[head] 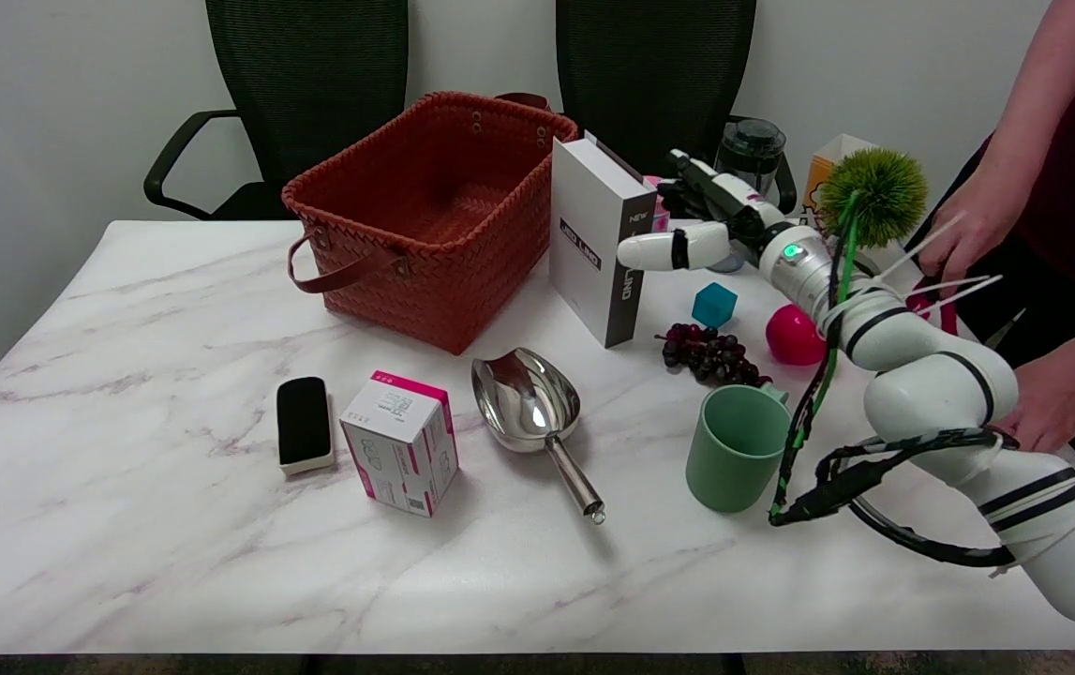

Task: Pick up the white book.

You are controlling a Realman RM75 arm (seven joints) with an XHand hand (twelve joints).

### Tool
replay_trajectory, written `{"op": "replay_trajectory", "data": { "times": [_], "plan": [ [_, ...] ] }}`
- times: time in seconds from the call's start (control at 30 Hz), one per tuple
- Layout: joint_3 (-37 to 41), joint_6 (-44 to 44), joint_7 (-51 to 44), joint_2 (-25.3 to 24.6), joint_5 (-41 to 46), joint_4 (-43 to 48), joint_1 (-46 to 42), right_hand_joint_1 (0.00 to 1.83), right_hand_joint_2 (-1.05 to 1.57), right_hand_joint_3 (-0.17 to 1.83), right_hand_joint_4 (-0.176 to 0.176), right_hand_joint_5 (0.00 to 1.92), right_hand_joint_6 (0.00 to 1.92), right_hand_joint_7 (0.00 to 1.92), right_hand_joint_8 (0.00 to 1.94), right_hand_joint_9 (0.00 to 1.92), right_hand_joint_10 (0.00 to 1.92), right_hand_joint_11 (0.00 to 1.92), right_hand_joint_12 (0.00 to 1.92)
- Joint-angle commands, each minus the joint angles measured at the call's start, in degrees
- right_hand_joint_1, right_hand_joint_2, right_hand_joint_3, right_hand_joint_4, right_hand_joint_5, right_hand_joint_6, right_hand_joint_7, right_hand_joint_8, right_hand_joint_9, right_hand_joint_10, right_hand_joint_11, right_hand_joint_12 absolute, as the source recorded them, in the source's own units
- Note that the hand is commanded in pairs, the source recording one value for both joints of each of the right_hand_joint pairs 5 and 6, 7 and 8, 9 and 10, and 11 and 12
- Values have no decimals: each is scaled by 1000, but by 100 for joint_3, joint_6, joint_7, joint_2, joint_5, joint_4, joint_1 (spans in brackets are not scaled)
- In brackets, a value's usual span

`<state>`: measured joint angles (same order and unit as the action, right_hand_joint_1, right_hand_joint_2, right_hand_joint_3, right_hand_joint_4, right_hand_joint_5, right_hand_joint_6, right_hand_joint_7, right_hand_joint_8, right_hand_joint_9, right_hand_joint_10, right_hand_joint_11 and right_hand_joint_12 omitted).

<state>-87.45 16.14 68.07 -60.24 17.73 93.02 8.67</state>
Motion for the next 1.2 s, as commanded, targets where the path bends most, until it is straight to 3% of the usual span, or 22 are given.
{"op": "replay_trajectory", "data": {
  "times": [0.03,0.17,0.63,0.8,1.2],
  "plan": [
    [-646,1812,2004,-22,-2542,1100,-2,911,-108,610,0,0,0,259,259,287,287,81,81],
    [-765,2115,2518,-37,-3254,1313,-87,910,-100,562,0,0,0,270,270,306,306,98,98],
    [-1697,2896,3295,-35,-3554,1301,292,887,-64,497,0,0,0,296,296,336,336,149,149],
    [-2110,3284,3310,-138,-4032,1188,568,877,-21,464,0,0,0,294,294,334,334,151,151],
    [-2375,3219,3312,-230,-4052,727,1074,913,32,522,0,0,0,292,292,333,333,153,153]
  ]
}}
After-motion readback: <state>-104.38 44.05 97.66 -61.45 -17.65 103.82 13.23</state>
